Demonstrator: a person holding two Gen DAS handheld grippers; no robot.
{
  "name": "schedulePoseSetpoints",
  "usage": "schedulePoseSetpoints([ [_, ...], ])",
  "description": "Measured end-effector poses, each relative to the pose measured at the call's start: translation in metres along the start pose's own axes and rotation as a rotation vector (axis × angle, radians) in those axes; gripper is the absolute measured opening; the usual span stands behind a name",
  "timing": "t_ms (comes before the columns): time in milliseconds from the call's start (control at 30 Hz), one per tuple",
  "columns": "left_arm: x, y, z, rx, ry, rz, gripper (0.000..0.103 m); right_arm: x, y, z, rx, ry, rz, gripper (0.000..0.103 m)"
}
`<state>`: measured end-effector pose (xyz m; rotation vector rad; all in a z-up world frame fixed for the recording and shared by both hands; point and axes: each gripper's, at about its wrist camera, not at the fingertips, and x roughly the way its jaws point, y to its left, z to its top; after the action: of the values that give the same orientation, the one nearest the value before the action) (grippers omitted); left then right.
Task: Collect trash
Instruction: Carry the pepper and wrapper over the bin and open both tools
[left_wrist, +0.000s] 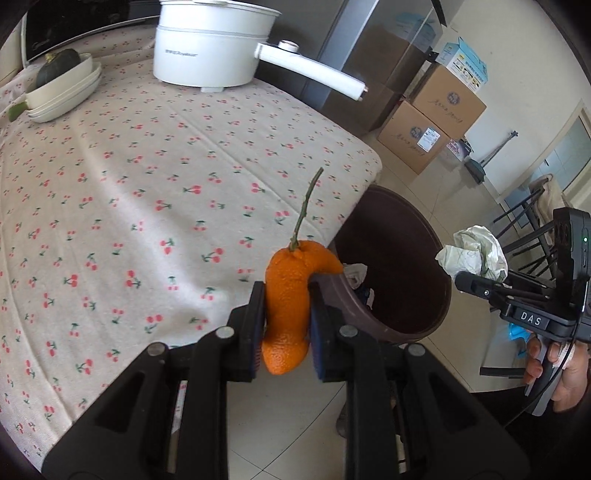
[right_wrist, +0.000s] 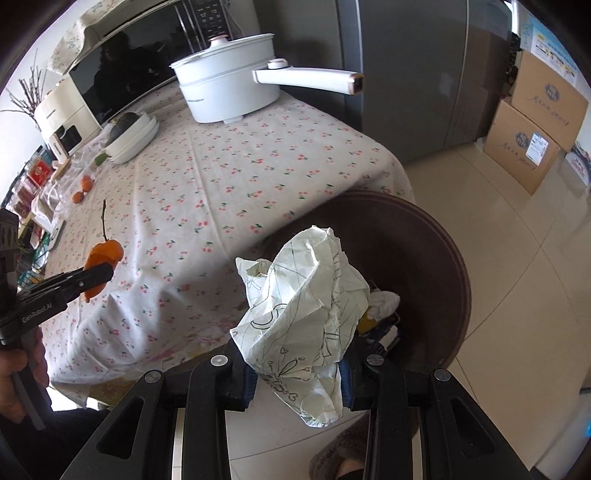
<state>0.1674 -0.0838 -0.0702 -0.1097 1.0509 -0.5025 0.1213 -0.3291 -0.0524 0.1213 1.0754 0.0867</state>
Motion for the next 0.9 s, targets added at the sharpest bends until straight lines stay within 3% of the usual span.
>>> schedulePoseSetpoints([
  [533, 0.078, -0.085, 0.007, 0.151, 0.044, -0.080, 0.023, 0.003, -0.095, -0.023, 0.117, 0.042, -0.074, 0.036],
  [600, 0.080, -0.091, 0.010, 0.168, 0.010, -0.059, 0.034, 0.003, -0.100, -0.023, 0.124, 0.043, -0.076, 0.036],
  [667, 0.081, -0.092, 0.013, 0.162, -0.009, -0.031, 0.083, 0.002, -0.103, -0.023, 0.126, 0.042, -0.076, 0.036],
  [700, 0.081, -0.091, 0.014, 0.148, -0.019, -0.021, 0.088, 0.002, -0.103, -0.022, 0.125, 0.042, -0.075, 0.036],
  [900, 0.084, -0.081, 0.015, 0.099, 0.008, 0.033, 0.100, 0.005, -0.098, -0.017, 0.100, 0.046, -0.079, 0.036],
])
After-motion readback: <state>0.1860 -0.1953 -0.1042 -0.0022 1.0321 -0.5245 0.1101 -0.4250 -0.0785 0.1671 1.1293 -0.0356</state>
